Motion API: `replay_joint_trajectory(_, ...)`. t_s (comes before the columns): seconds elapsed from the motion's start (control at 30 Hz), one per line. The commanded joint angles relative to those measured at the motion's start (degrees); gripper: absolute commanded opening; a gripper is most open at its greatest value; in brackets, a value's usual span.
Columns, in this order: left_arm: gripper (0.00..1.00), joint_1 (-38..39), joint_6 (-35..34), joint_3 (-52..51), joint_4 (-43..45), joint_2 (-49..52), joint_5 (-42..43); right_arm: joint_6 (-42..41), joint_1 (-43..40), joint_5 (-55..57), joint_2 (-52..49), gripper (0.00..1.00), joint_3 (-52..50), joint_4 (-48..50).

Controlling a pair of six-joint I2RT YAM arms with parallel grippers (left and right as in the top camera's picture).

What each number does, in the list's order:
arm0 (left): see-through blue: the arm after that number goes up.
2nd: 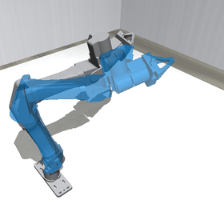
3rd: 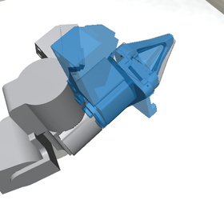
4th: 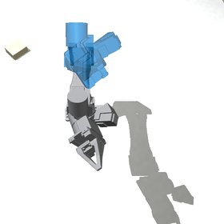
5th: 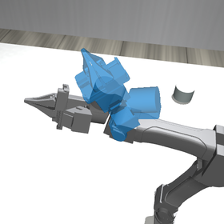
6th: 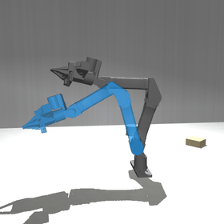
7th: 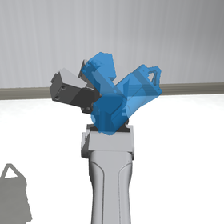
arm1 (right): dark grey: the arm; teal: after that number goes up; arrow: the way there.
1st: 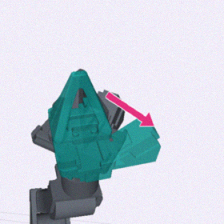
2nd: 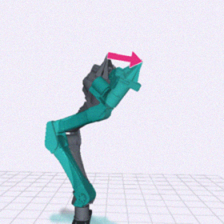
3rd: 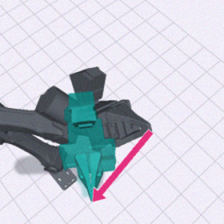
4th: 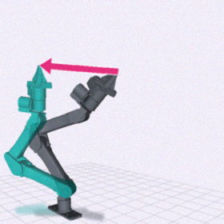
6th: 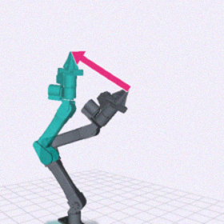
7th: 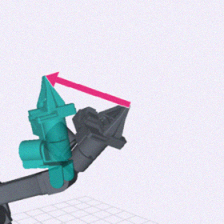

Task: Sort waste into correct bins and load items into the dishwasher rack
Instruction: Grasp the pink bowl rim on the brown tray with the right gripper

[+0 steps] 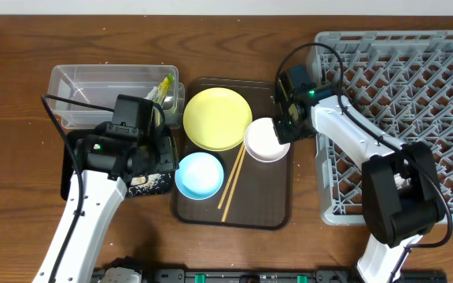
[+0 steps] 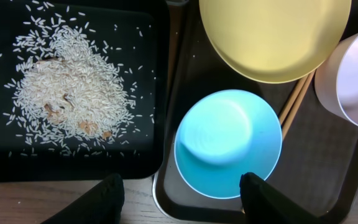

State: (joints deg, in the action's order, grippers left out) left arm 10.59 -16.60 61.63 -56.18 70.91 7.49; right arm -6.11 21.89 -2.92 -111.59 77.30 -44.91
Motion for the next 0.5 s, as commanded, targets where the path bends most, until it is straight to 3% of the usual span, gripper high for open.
replay_joint_trajectory(0.0,0.63,-0.3,0.4,0.4,-0.2,-0.2,-0.7,-0.7,-1.4,0.6,2.7,0.01,0.7,-0.1)
replay_joint_trajectory(0.3,0.63,-0.3,0.4,0.4,-0.1,-0.2,-0.7,-0.5,-5.5,4.7,19.3,0.01,1.1,0.6)
replay_joint_trajectory(0.47,0.63,-0.3,0.4,0.4,-0.1,-0.2,-0.7,-0.5,-6.3,13.3,27.6,0.01,1.1,3.0)
